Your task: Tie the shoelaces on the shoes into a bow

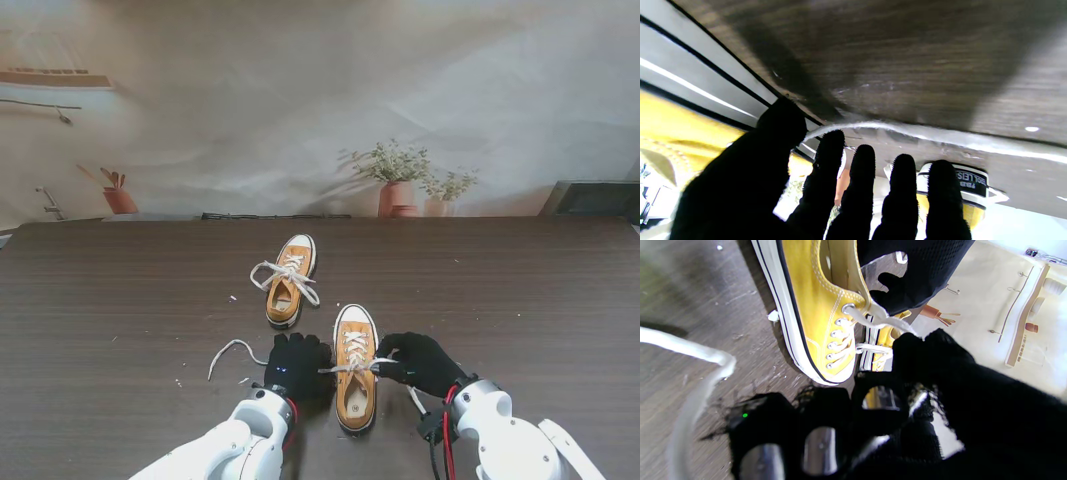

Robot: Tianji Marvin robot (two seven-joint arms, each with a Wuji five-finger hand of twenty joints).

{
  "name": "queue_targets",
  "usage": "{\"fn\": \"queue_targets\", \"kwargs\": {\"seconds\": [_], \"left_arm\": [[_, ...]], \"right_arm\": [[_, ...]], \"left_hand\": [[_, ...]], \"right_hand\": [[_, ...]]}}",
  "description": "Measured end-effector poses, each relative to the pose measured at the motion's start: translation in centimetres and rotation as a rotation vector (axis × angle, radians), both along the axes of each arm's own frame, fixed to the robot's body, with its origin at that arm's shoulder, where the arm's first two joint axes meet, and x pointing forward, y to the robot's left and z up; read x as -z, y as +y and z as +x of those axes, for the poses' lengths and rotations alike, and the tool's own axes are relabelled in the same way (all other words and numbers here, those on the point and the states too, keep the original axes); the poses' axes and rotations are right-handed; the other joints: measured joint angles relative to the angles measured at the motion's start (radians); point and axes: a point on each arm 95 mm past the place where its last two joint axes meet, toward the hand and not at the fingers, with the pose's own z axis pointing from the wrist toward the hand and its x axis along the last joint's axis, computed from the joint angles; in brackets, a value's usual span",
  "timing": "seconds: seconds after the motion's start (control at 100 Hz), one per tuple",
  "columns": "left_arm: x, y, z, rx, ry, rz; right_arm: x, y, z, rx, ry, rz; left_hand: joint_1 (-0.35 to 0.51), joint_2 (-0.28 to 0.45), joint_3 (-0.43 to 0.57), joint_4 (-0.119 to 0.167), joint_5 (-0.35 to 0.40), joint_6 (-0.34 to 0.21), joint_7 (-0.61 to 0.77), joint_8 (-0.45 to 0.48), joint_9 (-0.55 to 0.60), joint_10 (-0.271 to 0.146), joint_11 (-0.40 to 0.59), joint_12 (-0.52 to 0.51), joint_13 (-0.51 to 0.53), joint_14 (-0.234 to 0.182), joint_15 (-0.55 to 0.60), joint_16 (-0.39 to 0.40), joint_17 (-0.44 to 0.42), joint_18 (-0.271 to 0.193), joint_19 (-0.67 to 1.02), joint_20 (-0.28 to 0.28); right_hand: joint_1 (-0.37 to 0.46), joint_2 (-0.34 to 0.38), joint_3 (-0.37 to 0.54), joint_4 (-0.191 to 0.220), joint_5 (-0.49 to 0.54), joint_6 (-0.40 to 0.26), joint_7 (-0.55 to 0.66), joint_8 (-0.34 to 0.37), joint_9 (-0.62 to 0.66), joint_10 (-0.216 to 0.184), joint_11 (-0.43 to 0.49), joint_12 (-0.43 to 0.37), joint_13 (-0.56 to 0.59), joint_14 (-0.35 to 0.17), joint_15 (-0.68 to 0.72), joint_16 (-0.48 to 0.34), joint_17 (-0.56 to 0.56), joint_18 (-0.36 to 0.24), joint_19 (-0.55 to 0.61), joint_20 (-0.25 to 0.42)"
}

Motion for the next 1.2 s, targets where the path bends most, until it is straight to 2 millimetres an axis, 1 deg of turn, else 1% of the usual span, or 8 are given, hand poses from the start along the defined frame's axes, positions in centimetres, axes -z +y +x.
{"fn": "queue_targets", "kwargs": {"seconds": [0.13, 0.38, 0.52, 0.63, 0.7, 0.9, 1.06, 1.2], "left_arm": [[0.5, -0.3, 0.3, -0.010, -0.002, -0.012], [0.8, -0.6, 0.7, -0.027, 0.004, -0.060], [0.7, 0.0, 0.7, -0.003, -0.004, -0.112], [0.3, 0.9, 0.5, -0.013, -0.076, -0.233], [0.3, 1.3, 0.3, -0.029, -0.134, -0.293], [0.7, 1.9, 0.4, -0.021, -0.181, -0.386], [1.1, 1.9, 0.5, -0.017, -0.091, -0.641], [1.7, 1.6, 0.6, -0.035, -0.068, -0.650]], "right_arm": [[0.1, 0.0, -0.1, -0.010, 0.011, 0.002], [0.1, -0.1, -0.3, -0.016, 0.018, -0.001], [0.2, -0.2, -0.4, -0.020, 0.021, -0.001], [0.2, -0.1, -0.6, -0.022, 0.025, 0.002], [0.2, -0.1, -0.6, -0.023, 0.027, 0.004], [0.3, 0.0, -0.9, -0.026, 0.031, 0.005], [0.2, 0.1, -1.0, -0.031, 0.034, 0.003], [0.1, 0.1, -1.0, -0.036, 0.039, -0.001]], "left_hand": [[0.108, 0.015, -0.083, -0.011, 0.009, -0.008, 0.078, -0.011, 0.009, 0.000, 0.005, 0.008, 0.002, 0.000, 0.013, -0.001, 0.004, 0.000, 0.019, -0.015], [0.283, 0.271, -0.334, -0.009, 0.057, -0.020, 0.127, -0.076, 0.019, 0.000, 0.016, 0.008, 0.001, 0.002, 0.026, -0.003, -0.028, 0.000, 0.035, -0.022], [0.293, 0.297, -0.360, 0.005, 0.017, -0.015, 0.317, 0.143, 0.018, 0.032, 0.013, 0.009, -0.027, 0.018, 0.018, -0.022, -0.080, 0.001, -0.046, -0.073], [0.157, 0.225, -0.069, -0.004, 0.005, 0.052, 0.450, 0.224, 0.116, 0.085, -0.024, -0.044, -0.004, 0.043, -0.079, -0.133, -0.107, 0.000, -0.246, -0.191], [0.045, 0.136, 0.131, 0.036, 0.046, 0.074, 0.528, 0.246, 0.207, 0.100, -0.025, -0.054, 0.074, 0.061, -0.101, -0.175, -0.110, -0.001, -0.308, -0.227], [-0.066, 0.083, 0.263, 0.178, 0.117, 0.118, 0.644, 0.377, 0.390, 0.101, 0.040, -0.051, 0.315, 0.083, -0.064, -0.211, 0.087, 0.045, -0.307, -0.234], [-0.077, 0.142, 0.198, 0.209, 0.119, 0.122, 0.685, 0.505, 0.415, 0.101, 0.195, 0.070, 0.484, 0.084, 0.025, -0.196, 0.275, 0.097, -0.234, -0.234], [-0.075, 0.144, 0.165, 0.218, 0.119, 0.123, 0.685, 0.542, 0.415, 0.102, 0.284, 0.149, 0.608, 0.088, 0.091, -0.175, 0.463, 0.149, -0.125, -0.229]], "right_hand": [[0.000, 0.000, 0.000, 0.000, 0.000, 0.000, 0.000, 0.000, 0.000, 0.000, 0.000, 0.000, 0.000, 0.000, 0.000, 0.000, 0.000, 0.000, 0.000, -0.002], [0.001, 0.000, 0.000, 0.000, 0.000, 0.000, 0.000, 0.000, 0.000, 0.000, 0.000, 0.000, 0.000, 0.000, 0.000, 0.000, 0.000, 0.000, 0.000, -0.007], [0.001, 0.000, 0.000, 0.000, 0.000, 0.000, 0.000, 0.000, 0.000, 0.000, 0.000, 0.000, 0.000, 0.000, 0.000, 0.000, 0.000, 0.000, 0.000, -0.010], [0.001, 0.000, 0.000, 0.000, 0.000, 0.000, 0.000, 0.000, 0.000, 0.000, 0.000, 0.000, 0.000, 0.001, 0.000, 0.000, 0.000, 0.000, 0.001, -0.011], [0.001, 0.000, 0.000, 0.000, 0.000, 0.000, 0.000, 0.000, 0.000, 0.000, 0.000, 0.000, 0.000, 0.001, 0.000, 0.000, 0.000, 0.000, 0.001, -0.012], [0.001, 0.000, 0.000, 0.000, 0.000, 0.000, -0.008, 0.003, 0.000, 0.000, 0.000, 0.000, 0.000, 0.001, 0.000, 0.000, 0.000, 0.000, 0.001, -0.012], [0.001, 0.000, 0.000, 0.000, 0.000, 0.000, -0.009, 0.003, 0.000, 0.000, 0.000, 0.000, 0.000, 0.002, 0.000, 0.000, 0.000, 0.000, 0.001, -0.015], [0.001, 0.000, 0.000, 0.000, 0.000, 0.000, -0.010, 0.004, 0.000, 0.000, 0.000, 0.000, 0.000, 0.002, 0.000, 0.000, 0.000, 0.000, 0.001, -0.024]]}}
